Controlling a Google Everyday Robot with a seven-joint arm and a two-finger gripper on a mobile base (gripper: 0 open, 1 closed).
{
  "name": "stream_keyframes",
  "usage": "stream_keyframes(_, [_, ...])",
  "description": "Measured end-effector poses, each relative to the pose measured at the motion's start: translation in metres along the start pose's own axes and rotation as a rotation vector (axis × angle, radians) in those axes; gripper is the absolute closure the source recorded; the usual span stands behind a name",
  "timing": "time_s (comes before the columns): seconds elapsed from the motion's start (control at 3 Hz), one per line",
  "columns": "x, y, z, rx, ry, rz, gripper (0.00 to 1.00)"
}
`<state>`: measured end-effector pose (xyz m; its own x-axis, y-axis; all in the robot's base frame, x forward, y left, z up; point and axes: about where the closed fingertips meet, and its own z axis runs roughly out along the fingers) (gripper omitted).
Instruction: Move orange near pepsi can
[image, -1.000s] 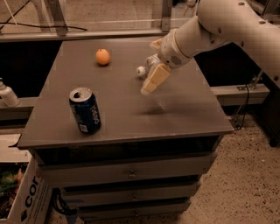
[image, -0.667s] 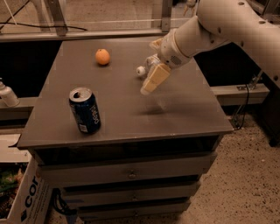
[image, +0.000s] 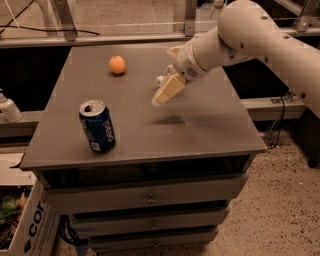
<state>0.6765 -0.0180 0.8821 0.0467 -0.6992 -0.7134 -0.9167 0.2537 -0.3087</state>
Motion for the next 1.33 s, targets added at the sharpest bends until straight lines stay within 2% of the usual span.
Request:
stream_keyframes(0.67, [-0.017, -0.047, 0.050, 0.070, -0.062, 0.050, 0.00])
stream_keyframes(1.33, [-0.030, -0.081, 0.101, 0.074, -0.093, 0.126, 0.00])
